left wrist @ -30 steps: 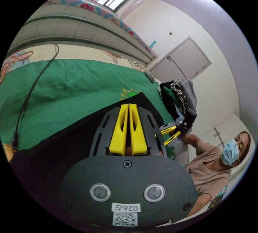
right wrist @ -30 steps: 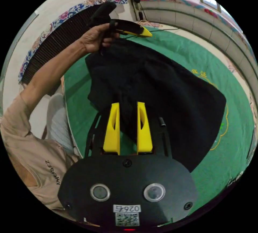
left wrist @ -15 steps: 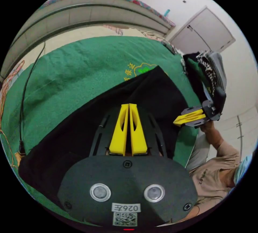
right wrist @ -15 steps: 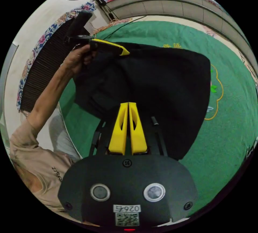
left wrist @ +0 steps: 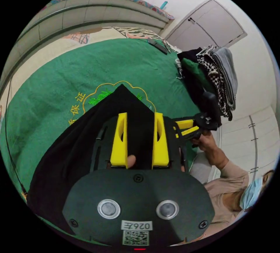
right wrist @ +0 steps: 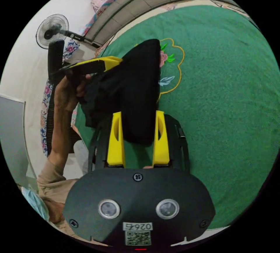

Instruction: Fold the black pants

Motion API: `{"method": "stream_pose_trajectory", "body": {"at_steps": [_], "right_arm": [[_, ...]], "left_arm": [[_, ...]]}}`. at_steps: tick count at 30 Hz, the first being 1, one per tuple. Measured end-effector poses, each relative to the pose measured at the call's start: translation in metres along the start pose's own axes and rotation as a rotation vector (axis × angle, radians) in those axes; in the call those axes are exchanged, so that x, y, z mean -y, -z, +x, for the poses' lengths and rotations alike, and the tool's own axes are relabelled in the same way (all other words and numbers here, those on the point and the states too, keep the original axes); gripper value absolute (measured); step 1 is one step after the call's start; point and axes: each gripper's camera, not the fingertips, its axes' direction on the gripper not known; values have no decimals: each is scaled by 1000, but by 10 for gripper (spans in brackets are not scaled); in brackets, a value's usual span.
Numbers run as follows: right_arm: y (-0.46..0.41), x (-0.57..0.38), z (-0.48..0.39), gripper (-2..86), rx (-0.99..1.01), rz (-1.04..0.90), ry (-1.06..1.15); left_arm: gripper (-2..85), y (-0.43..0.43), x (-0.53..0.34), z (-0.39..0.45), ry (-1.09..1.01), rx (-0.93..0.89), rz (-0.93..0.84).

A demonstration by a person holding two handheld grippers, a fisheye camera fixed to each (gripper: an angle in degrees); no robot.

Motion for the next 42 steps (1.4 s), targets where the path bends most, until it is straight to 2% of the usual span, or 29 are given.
{"method": "stream_pose_trajectory", "body": {"at_steps": [3, 6, 8, 10, 12, 14, 17, 19, 22, 27, 31, 37, 42], "right_arm": [[-3, 1, -14, 39, -107, 7, 58], [-2, -5, -47, 10, -193, 66, 217], [-4, -11, -72, 2, -288, 102, 307], [-11, -22, -105, -5, -428, 141, 424], [-18, -28, -122, -7, -520, 149, 478], [-20, -31, -126, -7, -560, 134, 487], [0, -29, -109, -8, -438, 122, 421], [31, -31, -86, -8, -245, 137, 344], [73, -46, -65, -9, -60, 196, 278], [136, -89, -57, -9, 55, 376, 264], [151, -110, -84, -9, 78, 455, 337], [84, -71, -166, -8, 25, 313, 504], [-15, -14, -225, 19, 16, 159, 615]], "left_arm": [[236, -30, 20, 6, 44, -26, -104], [246, -48, 33, 18, 65, -1, -171], [227, -57, 41, 29, 52, 61, -243], [169, -65, 48, 40, 48, 161, -317], [124, -76, 54, 55, 1, 316, -422], [89, -79, 58, 61, -10, 368, -466], [60, -64, 57, 71, -5, 356, -426], [57, -50, 57, 80, 5, 308, -382], [52, -26, 61, 109, -22, 204, -314], [50, 29, 70, 178, -189, -28, -167], [50, 80, 48, 191, -288, -131, -104], [48, 181, -38, 118, -247, -75, -56], [48, 246, -140, -9, -42, 15, -12]]}}
